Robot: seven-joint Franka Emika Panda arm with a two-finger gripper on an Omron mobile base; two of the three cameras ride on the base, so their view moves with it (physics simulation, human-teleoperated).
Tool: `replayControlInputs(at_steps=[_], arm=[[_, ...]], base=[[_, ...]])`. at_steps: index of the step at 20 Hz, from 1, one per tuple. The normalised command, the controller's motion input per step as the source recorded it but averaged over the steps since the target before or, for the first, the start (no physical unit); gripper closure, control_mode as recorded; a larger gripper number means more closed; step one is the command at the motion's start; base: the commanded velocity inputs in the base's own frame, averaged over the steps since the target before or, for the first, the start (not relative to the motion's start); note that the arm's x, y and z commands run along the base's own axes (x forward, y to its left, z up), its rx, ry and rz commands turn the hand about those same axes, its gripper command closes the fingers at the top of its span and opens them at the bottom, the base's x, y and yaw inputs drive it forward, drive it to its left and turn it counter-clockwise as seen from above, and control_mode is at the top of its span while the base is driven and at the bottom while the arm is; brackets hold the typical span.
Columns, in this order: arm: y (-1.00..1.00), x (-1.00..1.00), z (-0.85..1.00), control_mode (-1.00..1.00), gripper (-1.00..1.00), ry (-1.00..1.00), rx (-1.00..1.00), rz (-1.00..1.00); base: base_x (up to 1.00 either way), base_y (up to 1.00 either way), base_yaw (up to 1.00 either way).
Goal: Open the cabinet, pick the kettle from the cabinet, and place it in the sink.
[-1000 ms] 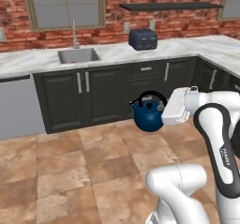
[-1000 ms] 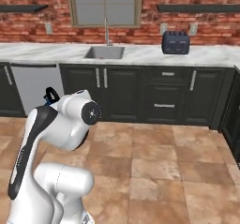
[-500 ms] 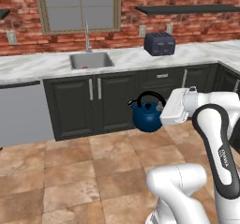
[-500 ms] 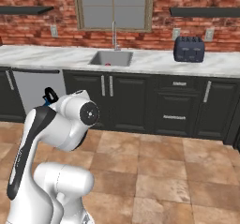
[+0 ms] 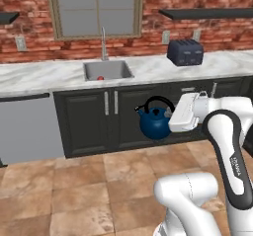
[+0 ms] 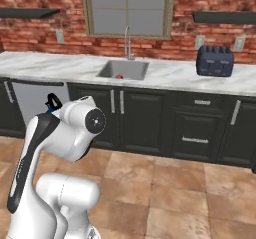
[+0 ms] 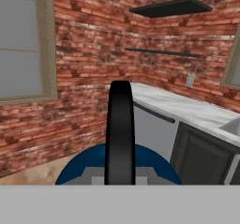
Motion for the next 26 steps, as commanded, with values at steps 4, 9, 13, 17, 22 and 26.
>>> replayControlInputs(at_steps=[4,9,13,17,22,26], arm=[[0.0,0.0,0.0,1.0,1.0,0.0,0.0,0.0],[0.0,0.0,0.0,1.0,1.0,0.0,0.0,0.0],[0.0,0.0,0.0,1.0,1.0,0.0,0.0,0.0],[0.0,0.0,0.0,1.0,1.0,0.0,0.0,0.0],[0.0,0.0,0.0,1.0,1.0,0.0,0.0,0.0],[0.0,0.0,0.0,1.0,1.0,0.0,0.0,0.0]], base=[[0.68,0.01,0.1],[0.68,0.01,0.09],[0.68,0.01,0.09],[0.68,0.0,0.08],[0.68,0.0,0.04],[0.68,-0.02,0.01]])
